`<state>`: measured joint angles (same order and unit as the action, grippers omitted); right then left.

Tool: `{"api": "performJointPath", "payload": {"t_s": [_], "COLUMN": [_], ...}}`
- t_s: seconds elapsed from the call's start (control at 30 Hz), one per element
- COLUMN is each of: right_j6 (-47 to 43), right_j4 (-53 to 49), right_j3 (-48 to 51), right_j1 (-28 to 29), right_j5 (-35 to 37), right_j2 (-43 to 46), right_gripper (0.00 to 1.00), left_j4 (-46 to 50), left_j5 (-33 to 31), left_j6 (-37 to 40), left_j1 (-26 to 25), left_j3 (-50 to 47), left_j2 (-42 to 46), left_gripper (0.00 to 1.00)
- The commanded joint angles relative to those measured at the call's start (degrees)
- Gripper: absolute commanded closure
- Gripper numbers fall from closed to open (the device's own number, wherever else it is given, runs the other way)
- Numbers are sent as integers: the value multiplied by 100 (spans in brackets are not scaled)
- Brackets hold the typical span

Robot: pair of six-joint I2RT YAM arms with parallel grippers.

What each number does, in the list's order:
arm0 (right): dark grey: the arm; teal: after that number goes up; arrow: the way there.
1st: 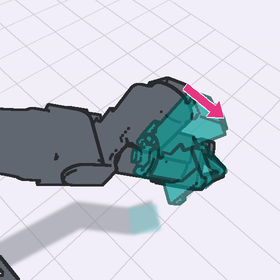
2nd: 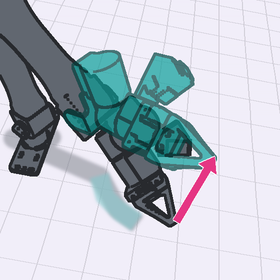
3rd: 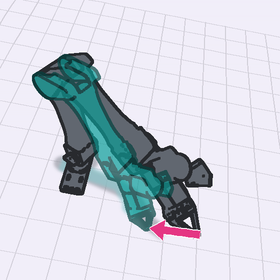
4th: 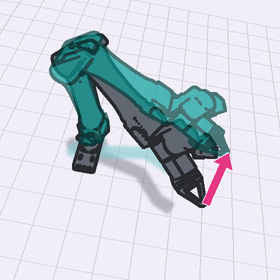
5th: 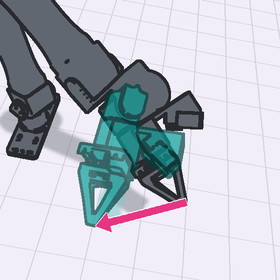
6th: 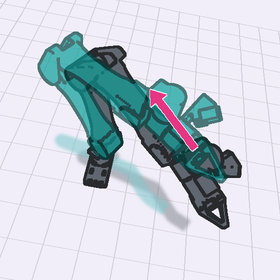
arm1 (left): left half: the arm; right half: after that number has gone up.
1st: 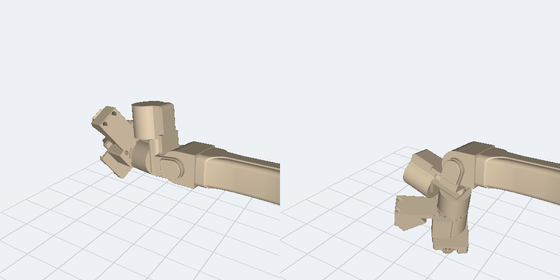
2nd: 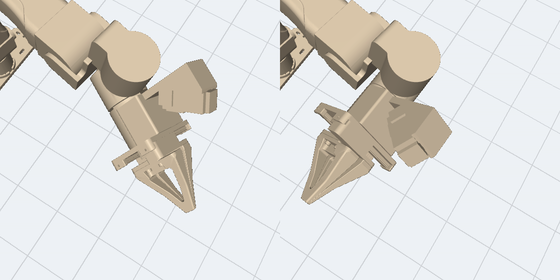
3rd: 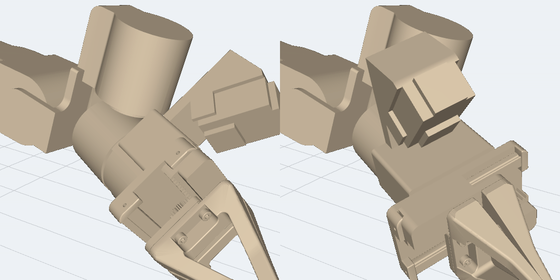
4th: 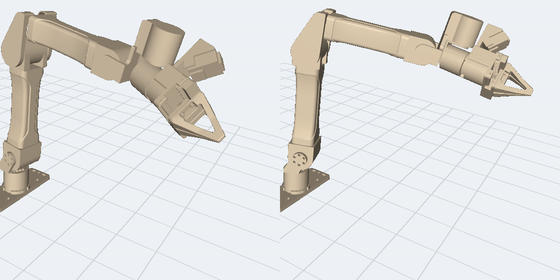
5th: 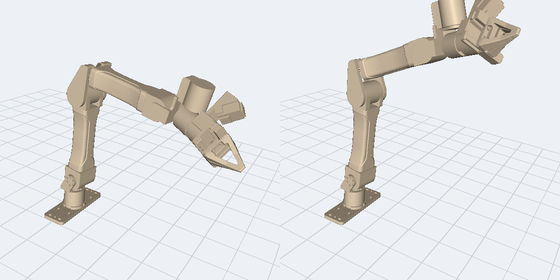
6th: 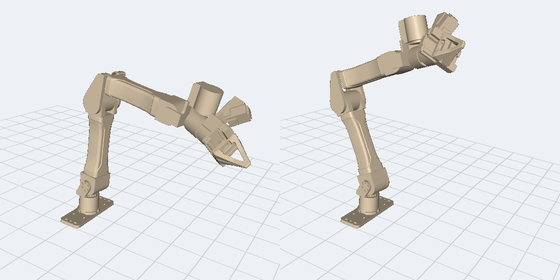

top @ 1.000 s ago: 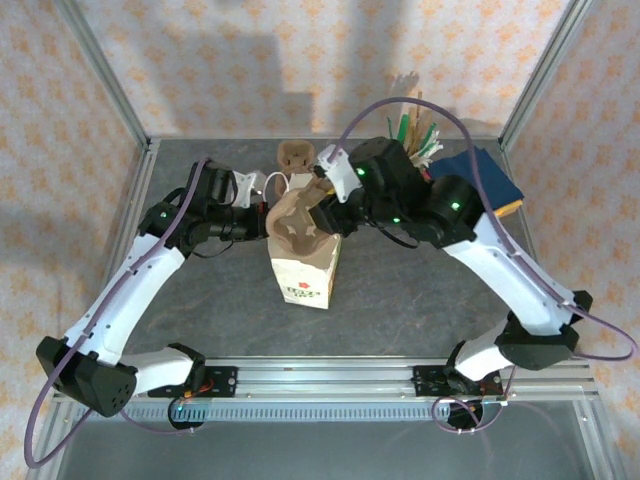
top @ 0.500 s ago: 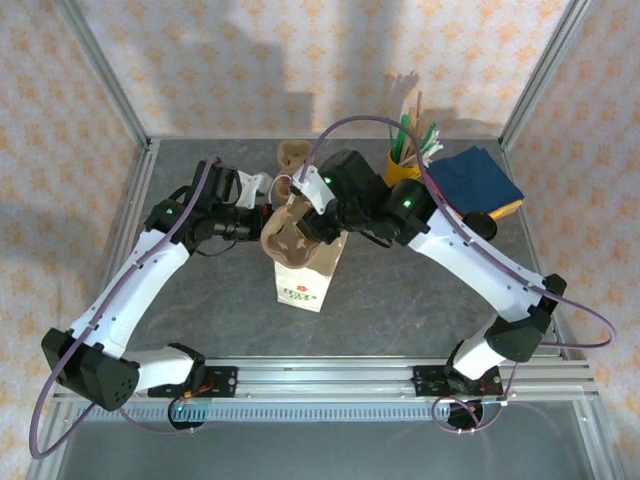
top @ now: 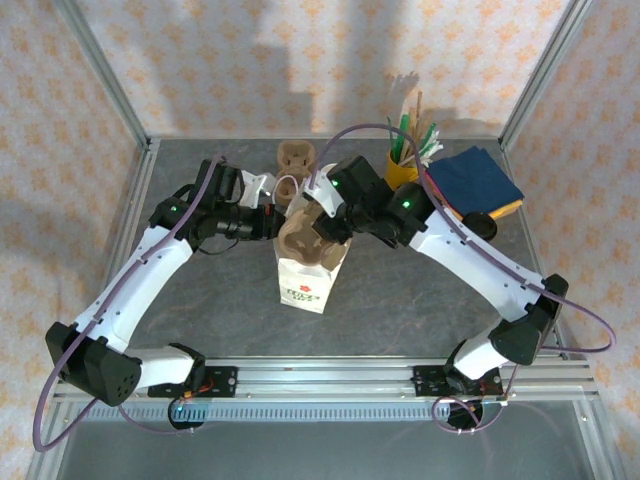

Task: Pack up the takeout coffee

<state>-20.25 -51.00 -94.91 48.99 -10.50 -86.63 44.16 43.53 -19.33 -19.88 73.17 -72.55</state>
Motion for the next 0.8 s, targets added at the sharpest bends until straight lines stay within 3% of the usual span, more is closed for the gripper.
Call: {"api": "performJointPath", "payload": {"t_s": [0.0,0.37,0.77], "right_j6": [-233,-232,-422], "right_j4": [53,141,-28], "right_j3": [136,-136,-416], "right_j1": [-51,-109,-259], "right_j5": [319,-228,348], "right_j2": [101,247,-26], "right_gripper": [69,70,70], "left_j4": [14,199,189], "left_j5": [173,140,152], "left_j6": [206,439,439], "left_j1": [-42,-42,-42], "left_j3": [2,22,-30], "left_j2": [-48,-84,-40], "left_gripper": [100,100,100]}}
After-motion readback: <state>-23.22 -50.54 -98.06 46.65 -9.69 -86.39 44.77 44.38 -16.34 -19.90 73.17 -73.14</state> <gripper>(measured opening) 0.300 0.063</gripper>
